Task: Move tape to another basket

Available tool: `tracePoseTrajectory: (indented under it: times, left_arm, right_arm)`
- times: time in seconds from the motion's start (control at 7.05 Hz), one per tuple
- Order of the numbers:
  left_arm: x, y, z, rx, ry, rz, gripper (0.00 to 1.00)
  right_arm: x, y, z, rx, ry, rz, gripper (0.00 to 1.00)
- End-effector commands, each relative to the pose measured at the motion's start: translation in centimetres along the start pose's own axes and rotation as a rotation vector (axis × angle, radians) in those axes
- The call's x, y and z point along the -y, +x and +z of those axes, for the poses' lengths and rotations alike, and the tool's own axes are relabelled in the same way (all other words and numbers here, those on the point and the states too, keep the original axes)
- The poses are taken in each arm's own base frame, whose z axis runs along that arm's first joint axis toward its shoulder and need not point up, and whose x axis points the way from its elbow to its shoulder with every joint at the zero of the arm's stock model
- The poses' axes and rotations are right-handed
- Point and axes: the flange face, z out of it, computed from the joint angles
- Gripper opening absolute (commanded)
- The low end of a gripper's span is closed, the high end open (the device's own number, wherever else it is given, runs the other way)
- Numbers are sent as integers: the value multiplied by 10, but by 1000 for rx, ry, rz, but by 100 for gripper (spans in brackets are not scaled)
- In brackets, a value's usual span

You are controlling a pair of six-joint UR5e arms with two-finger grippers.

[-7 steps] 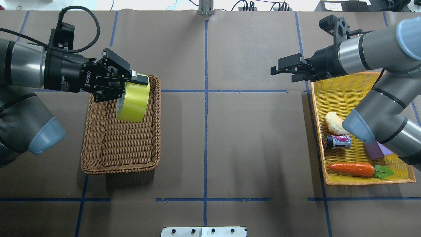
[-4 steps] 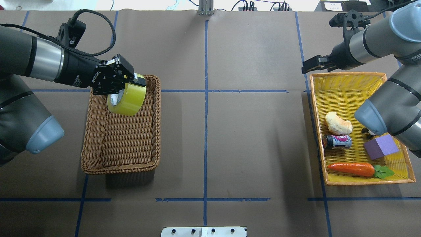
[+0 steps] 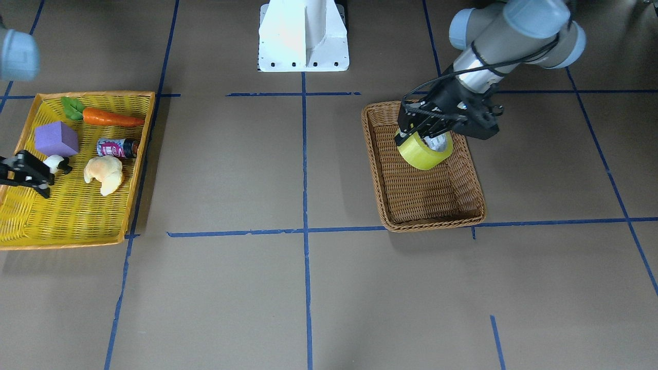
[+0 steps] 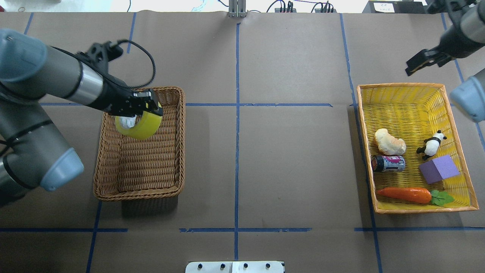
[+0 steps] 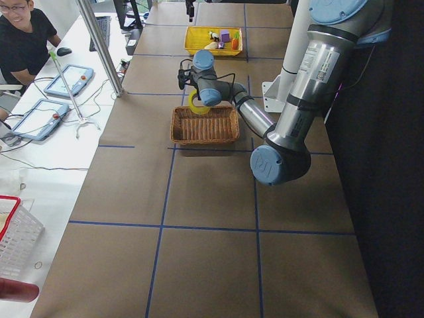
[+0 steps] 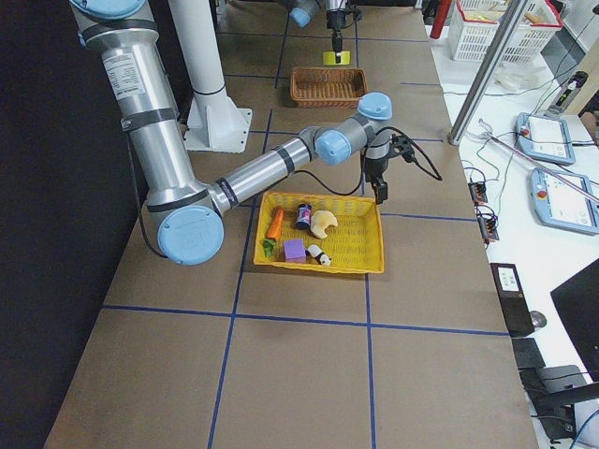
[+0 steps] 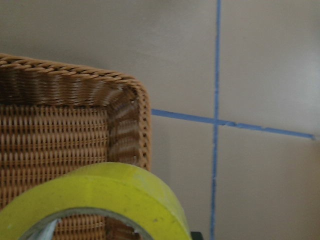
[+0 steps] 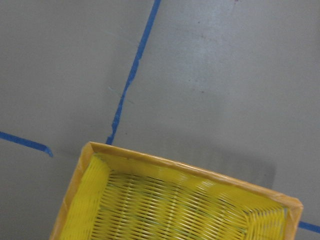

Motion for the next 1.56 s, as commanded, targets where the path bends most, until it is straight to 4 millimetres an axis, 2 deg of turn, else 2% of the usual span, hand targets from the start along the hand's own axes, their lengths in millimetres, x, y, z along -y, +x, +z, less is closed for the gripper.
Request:
tracePoseTrajectory:
  times: [0.0,0.14,0.28,0.57,0.71,0.85,0.99,1.28,1.42]
  left_arm:
    - [-37,-5,60,167,13,114,0]
    - [-37,-11,67,218,12,151,0]
    - [-34,-21,77,245,7,145,0]
    - [-31,-28,85,267,4,169,0]
    - [-31,-29,85,269,3,168,5]
    - [-31,-28,86,269,3,170,62]
    - [-30,-27,83,267,11,170,100]
    - [-27,-26,80,263,13,170,100]
    - [-17,-28,66,275,17,180,100]
  right_arm:
    - [-17,43,-16,46,-15,14,100]
    - [-23,51,-21,71,-15,34,100]
    - [-28,56,-17,71,-21,23,100]
    - [-32,60,-21,69,-14,17,100]
    - [-33,61,-22,69,-11,17,100]
    - [-33,61,-23,69,-10,18,100]
    - [-33,61,-22,69,-13,18,100]
    - [-33,63,-21,68,-13,20,100]
    - [-36,68,-18,67,-21,30,100]
